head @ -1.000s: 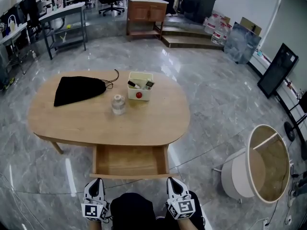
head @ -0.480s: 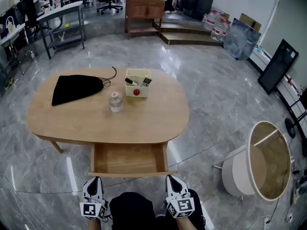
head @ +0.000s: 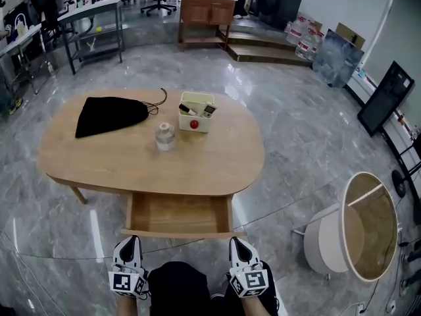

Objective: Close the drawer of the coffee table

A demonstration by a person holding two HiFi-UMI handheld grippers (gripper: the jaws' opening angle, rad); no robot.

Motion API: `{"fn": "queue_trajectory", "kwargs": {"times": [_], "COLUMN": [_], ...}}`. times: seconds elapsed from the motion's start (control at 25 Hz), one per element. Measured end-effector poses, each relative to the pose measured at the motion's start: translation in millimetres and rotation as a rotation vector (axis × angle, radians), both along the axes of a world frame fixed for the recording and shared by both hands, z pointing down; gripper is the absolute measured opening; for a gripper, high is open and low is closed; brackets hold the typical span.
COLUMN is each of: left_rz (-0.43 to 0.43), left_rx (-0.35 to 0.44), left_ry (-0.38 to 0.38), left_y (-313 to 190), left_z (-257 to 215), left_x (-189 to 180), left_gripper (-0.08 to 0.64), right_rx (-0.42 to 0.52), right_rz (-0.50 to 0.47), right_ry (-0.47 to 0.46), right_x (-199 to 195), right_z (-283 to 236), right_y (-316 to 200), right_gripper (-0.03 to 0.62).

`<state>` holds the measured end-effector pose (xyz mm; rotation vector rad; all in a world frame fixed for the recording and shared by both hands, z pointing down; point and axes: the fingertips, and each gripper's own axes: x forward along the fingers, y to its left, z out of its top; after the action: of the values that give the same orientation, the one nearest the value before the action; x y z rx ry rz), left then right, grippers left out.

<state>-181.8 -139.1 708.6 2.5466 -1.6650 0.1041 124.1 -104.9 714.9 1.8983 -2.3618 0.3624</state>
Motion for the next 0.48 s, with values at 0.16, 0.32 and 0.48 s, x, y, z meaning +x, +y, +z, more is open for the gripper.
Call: {"fn": "queue_trajectory", "kwargs": {"times": [0.16, 0.32, 0.48], "left_rz": [-0.02, -0.025, -0.023], "left_rx": [0.007, 0.005, 0.001], "left_ry": [0.009, 0.003, 0.001], "left_y": [-5.4, -9.2, -8.7], "left_z": [-3.1, -2.7, -3.1], "left_x": [0.3, 0.2, 1.0], "left_gripper": [0.025, 0.025, 0.025], "right_rx": [0.015, 0.019, 0.018], "right_rz": [-0.016, -0.024, -0.027], "right_ry": [0.001, -0.002, -0.002], "right_x": [0.9, 0.3, 1.6], "right_z": [-3.5, -2.9, -4.3], "right_y": [-6.8, -10.8, -10.4], "right_gripper": [0.026, 0.026, 0.026]}}
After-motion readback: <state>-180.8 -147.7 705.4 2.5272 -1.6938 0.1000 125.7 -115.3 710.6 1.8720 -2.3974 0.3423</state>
